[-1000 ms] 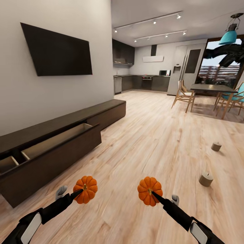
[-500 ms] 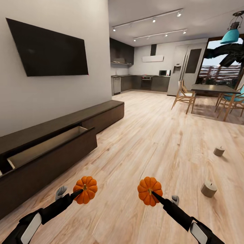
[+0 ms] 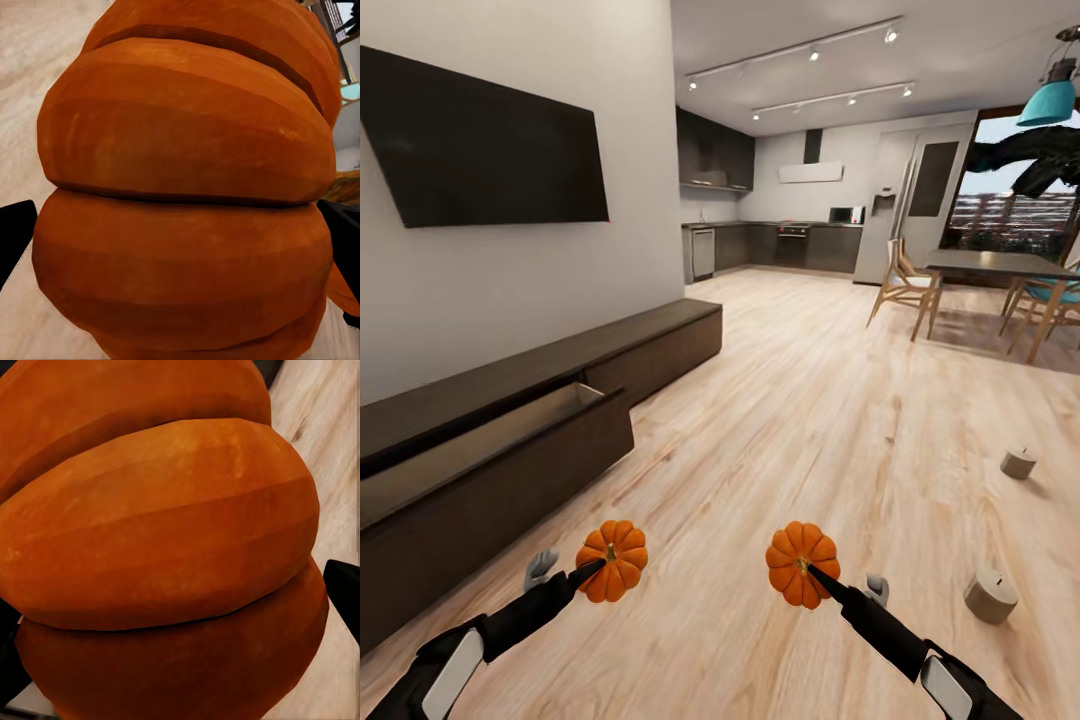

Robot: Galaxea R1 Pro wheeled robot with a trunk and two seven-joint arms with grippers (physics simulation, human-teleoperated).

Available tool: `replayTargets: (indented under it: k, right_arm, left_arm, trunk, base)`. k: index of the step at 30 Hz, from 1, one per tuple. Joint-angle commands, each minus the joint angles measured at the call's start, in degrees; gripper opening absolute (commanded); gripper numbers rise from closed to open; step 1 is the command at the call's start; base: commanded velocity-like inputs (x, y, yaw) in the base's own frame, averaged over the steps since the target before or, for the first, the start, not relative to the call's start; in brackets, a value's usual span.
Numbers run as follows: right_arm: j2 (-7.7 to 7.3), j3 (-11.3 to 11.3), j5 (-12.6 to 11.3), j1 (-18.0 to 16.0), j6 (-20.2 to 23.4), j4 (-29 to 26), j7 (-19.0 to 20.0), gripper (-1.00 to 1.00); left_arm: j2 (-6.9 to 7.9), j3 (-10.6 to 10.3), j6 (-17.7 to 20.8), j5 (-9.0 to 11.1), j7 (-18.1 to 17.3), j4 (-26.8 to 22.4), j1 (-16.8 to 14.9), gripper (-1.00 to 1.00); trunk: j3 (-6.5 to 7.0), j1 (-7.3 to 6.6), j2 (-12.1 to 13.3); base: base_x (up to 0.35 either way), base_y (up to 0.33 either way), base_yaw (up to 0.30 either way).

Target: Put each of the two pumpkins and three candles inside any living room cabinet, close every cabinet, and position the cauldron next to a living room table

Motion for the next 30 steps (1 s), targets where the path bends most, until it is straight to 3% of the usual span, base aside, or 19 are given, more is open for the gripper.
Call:
replayTargets:
  k: [1,8,19,30]
  right_arm:
    - [-0.03,0.1,-0.7,0.0,0.7,0.0,0.1,-1.0]
    - [-0.03,0.1,-0.7,0.0,0.7,0.0,0.2,-1.0]
    - [-0.03,0.1,-0.7,0.0,0.6,0.0,0.2,-1.0]
    - [-0.03,0.1,-0.7,0.0,0.6,0.0,0.0,-1.0]
  left_arm:
    - [-0.03,0.1,0.6,0.7,-0.1,0.0,0.0,-1.0]
    - [-0.14,0.1,0.6,0.6,-0.1,0.0,0.0,-1.0]
    - [-0.15,0.1,0.6,0.6,-0.1,0.0,0.0,-1.0]
    - [-0.15,0.1,0.6,0.6,0.0,0.0,0.0,-1.0]
  trunk:
    - [-0.05,0.01,0.0]
    - [-0.05,0.01,0.0]
    - [-0.05,0.01,0.0]
    - [-0.05,0.01,0.0]
  base:
    - [0.302,-0.106,0.102]
    - [0.302,-0.106,0.215]
    - [0.302,-0.106,0.05]
    - [0.302,-0.108,0.27]
